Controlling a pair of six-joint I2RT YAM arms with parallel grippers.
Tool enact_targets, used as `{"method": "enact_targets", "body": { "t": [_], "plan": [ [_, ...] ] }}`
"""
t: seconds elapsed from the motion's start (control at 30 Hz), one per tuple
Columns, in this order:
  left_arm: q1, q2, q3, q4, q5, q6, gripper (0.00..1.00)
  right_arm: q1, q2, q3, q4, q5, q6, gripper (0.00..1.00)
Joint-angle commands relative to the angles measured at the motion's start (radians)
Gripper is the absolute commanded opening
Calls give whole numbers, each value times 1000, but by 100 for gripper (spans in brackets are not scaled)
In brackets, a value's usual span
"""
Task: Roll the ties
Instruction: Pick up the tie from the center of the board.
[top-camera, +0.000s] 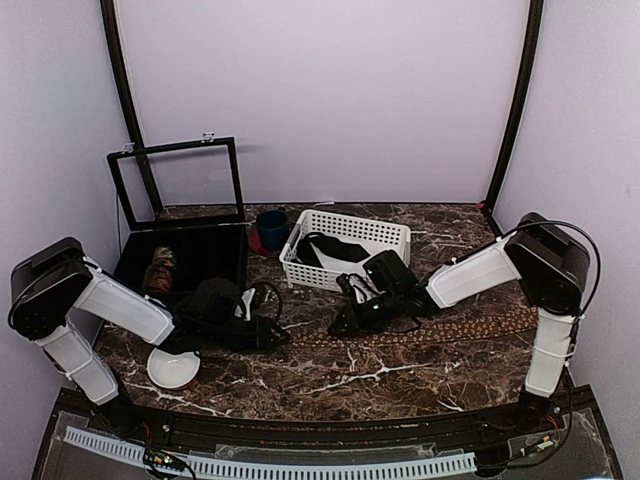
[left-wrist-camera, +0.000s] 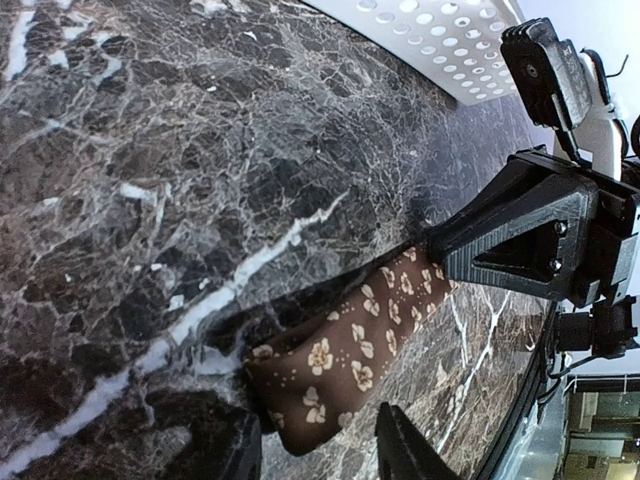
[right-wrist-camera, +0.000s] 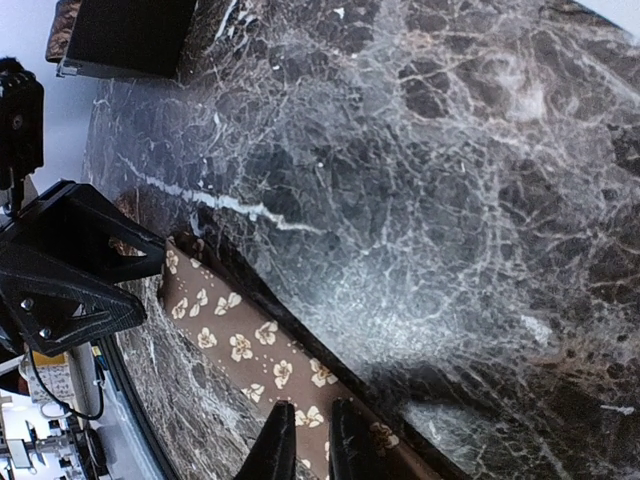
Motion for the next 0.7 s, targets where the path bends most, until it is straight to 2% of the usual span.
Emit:
{"method": "enact_targets", "body": {
  "t": [0.0,0.13,0.37,0.53,0.67],
  "plan": [
    [5,35,30,60,31,-22,38,14,11,-26,13,12,-13,12],
    [5,28,37,58,12,-24,27,17,15,-34,16,15,-14,11],
    [5,-48,42,15,-8,14,2,20,2,-22,-12,35,-35,11],
    [3,-99,44,36,27,49,0,24,18,5,-30,31,-46,11],
    [3,-176,40,-21,-18,73,0,54,57,51,-30,17,-47,11]
  ]
}}
